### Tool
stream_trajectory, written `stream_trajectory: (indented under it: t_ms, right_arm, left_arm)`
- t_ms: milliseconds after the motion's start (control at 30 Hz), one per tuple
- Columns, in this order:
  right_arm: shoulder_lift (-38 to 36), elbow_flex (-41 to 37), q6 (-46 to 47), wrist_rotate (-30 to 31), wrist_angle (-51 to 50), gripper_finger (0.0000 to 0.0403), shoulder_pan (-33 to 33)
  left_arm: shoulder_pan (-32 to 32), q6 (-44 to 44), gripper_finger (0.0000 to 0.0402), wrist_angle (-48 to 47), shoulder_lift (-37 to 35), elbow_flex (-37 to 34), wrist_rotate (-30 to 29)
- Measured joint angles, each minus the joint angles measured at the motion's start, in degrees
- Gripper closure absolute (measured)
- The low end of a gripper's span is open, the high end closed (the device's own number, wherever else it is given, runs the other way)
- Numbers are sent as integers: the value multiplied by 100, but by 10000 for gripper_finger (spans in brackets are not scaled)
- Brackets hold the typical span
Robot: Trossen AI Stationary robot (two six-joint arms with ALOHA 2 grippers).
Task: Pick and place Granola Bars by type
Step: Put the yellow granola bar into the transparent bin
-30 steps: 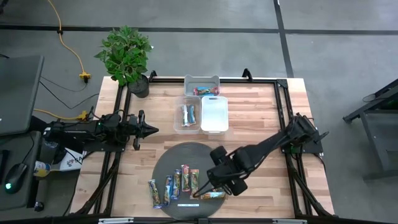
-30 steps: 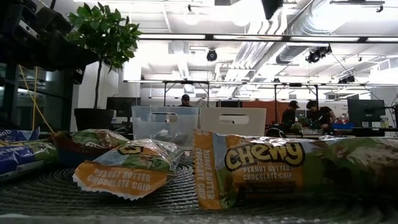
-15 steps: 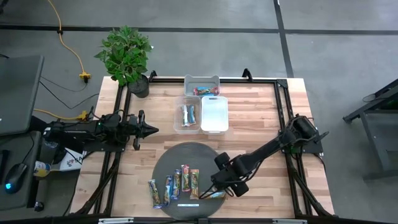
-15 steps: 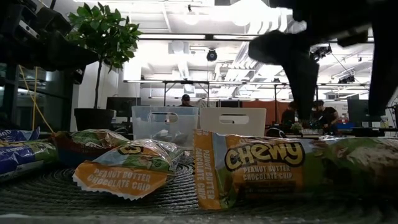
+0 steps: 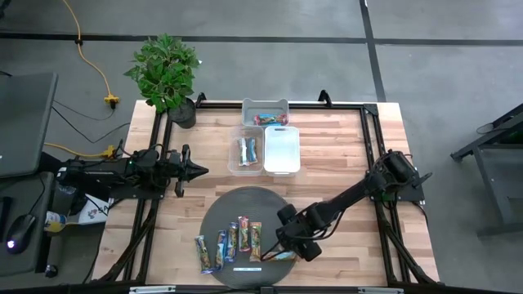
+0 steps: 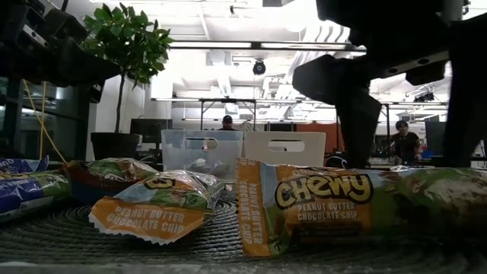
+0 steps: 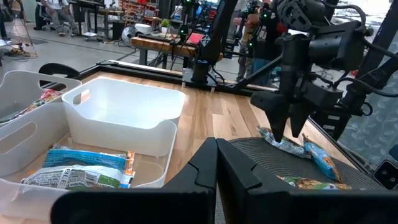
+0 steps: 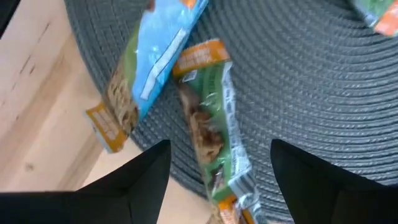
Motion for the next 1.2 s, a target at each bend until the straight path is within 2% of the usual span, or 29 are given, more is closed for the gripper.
stream_trajectory:
  t_ms: [300,433,733,1000,1200]
  right_arm:
    - [0,2,-208,-19,14,144,-162]
    - [0,2,-281,-269,36,144,-228]
    - [102,6,-301,-430,60,144,-228]
    - [243,6,-103,-269,173,144,-237]
    - [249,6,47,-340,181,168,-239]
  left_arm:
    - [-1,2,401,2,-2,0,0]
    - [-2,2,401,2,-2,2,0]
    - [0,2,401,4,0,2,0]
    - [0,2,401,-4,0,0,-1]
    - [0,2,401,-9,0,0,-1]
